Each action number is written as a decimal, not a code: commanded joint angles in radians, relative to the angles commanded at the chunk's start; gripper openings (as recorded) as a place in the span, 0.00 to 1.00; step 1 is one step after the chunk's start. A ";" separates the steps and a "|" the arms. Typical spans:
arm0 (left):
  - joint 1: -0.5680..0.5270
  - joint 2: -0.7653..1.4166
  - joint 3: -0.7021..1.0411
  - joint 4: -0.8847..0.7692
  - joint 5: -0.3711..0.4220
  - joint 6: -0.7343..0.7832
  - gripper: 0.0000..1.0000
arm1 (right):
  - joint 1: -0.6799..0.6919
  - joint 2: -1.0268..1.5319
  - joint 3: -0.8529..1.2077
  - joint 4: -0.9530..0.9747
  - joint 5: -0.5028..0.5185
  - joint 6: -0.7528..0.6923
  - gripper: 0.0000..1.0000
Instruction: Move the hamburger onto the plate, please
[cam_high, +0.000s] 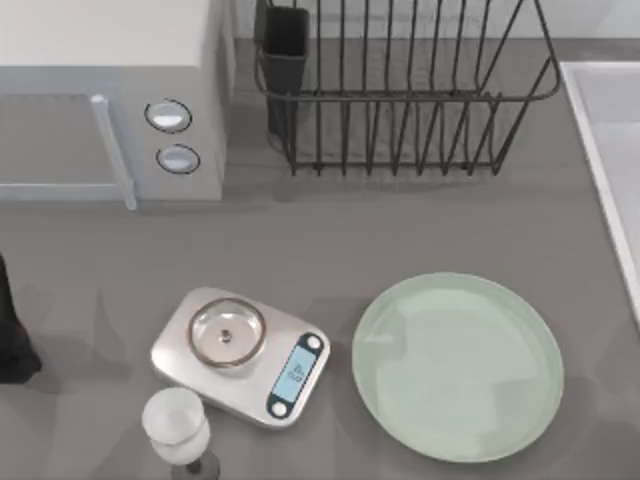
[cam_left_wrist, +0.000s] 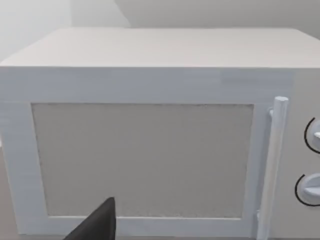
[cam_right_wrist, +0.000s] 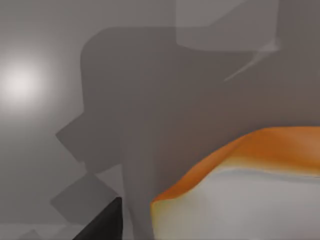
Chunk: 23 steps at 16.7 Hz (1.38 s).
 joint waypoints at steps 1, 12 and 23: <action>0.000 0.000 0.000 0.000 0.000 0.000 1.00 | 0.000 0.000 0.000 0.000 0.000 0.000 0.25; 0.000 0.000 0.000 0.000 0.000 0.000 1.00 | 0.000 0.000 0.000 0.000 0.000 0.000 0.00; 0.000 0.000 0.000 0.000 0.000 0.000 1.00 | -0.008 -0.204 0.291 -0.510 -0.004 0.015 0.00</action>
